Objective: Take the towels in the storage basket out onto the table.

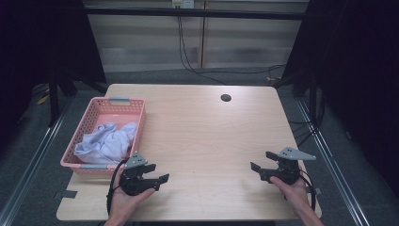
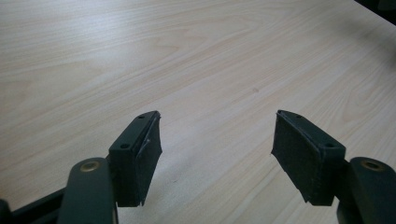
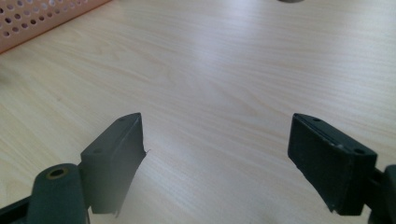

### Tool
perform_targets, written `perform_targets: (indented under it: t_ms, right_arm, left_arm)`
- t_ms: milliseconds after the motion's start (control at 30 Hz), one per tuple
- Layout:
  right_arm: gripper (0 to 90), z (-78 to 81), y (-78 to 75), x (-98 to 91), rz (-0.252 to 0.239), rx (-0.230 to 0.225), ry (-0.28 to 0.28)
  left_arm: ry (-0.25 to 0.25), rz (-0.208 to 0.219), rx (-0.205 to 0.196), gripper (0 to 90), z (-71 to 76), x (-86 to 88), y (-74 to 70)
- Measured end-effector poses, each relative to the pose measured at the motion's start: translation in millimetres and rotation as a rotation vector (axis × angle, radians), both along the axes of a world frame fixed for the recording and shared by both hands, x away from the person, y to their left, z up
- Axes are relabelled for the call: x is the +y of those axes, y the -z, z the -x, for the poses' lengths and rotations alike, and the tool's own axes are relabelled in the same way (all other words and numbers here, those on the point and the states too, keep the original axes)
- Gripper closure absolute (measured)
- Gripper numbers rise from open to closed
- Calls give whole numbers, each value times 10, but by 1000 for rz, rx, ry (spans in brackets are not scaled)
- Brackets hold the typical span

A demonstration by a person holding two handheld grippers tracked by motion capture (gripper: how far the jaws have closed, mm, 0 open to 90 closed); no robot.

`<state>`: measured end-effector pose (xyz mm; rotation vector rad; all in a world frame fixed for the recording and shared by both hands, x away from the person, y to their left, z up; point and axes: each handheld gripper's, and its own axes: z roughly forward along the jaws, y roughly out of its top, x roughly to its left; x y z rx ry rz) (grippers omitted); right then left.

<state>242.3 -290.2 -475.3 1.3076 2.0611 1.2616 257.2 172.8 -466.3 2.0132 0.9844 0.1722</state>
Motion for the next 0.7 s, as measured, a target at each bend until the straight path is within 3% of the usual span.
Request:
perform_targets:
  t_ms: [200,233,400,533,567,700]
  right_arm:
    - [185,30,-27,5,-15,-10,-9]
    - [184,47,-18,-8,-28,13,-20]
    - [182,102,-33,-8,-21,14,-23]
    - [170,149,-59,-17,-34,-1,-38]
    - [166,177,-61,-16,-42,4,-59]
    - [150,166,-39,7,-39,31,-75]
  left_arm:
    - [42,2,8,306,2,-48,-16]
    - [57,-3,7,305,8,-68,-28]
    - [63,9,-2,304,27,-67,-62]
    - [51,-4,-37,299,75,-5,-147]
    - [52,1,-50,339,96,26,-180]
    - [25,12,-85,340,143,222,-308]
